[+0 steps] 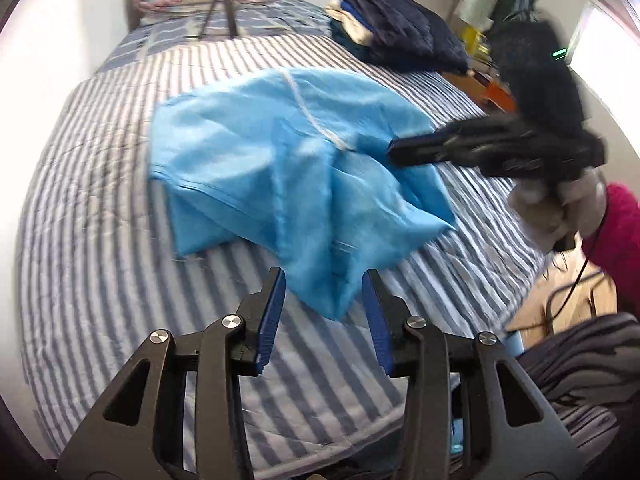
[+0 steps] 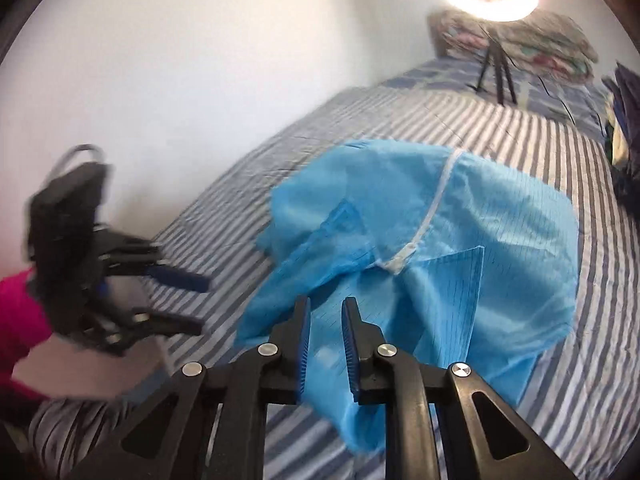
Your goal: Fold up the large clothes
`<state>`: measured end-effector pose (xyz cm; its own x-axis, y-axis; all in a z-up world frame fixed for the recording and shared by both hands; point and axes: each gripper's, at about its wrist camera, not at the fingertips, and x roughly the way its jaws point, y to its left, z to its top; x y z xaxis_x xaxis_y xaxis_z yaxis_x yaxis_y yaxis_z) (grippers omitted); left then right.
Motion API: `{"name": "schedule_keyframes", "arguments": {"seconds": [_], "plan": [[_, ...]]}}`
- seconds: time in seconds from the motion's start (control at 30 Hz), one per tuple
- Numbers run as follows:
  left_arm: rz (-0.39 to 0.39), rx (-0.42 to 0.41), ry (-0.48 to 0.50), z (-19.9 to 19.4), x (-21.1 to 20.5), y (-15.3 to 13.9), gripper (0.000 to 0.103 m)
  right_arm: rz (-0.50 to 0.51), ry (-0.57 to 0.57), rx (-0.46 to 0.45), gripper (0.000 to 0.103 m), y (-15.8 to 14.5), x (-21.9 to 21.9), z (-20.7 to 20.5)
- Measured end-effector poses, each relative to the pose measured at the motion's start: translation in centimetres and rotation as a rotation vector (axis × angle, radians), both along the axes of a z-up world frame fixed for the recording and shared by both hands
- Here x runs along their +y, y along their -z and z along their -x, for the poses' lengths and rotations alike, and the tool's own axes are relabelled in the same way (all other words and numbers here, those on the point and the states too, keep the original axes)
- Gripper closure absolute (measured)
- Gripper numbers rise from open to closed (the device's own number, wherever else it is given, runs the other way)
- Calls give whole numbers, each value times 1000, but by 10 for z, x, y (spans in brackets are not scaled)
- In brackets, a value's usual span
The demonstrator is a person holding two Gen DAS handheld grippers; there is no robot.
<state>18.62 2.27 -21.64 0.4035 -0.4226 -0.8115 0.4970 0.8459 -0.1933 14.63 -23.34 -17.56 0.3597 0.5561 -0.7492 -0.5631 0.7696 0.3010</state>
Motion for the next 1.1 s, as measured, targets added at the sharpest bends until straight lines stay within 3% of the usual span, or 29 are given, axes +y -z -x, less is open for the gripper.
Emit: {"name": "schedule_keyframes", "arguments": {"seconds": [0.1, 0.23, 0.3, 0.4, 0.47, 0.6, 0.73, 0.87, 0.93, 1.1], "plan": [[25, 11, -41, -13, 15, 0, 62, 2, 22, 70, 91, 29, 14, -20], [75, 12, -127, -40, 31, -2, 62, 138, -67, 124, 93, 67, 35, -16], [131, 18, -178, -62, 38, -6, 62, 128, -76, 123, 93, 60, 33, -13], [188, 16, -229, -88, 43, -11, 62, -38, -55, 101, 89, 26, 5, -8], [197, 4, -240, -105, 42, -13, 62, -98, -9, 35, 84, -3, -23, -7], [168, 9, -247, -132, 37, -2, 62, -58, 182, -36, 80, -19, -68, -33], [127, 53, -245, -141, 33, 28, 62, 3, 284, -8, 81, 3, -83, -57], [10, 72, -207, -137, 29, 64, 63, 67, 280, 71, 84, 42, -84, -47], [-12, 68, -190, -134, 29, 75, 67, 91, 261, 103, 86, 59, -82, -36], [21, 49, -174, -142, 35, 42, 67, 112, 193, 43, 84, 27, -82, -33]]}}
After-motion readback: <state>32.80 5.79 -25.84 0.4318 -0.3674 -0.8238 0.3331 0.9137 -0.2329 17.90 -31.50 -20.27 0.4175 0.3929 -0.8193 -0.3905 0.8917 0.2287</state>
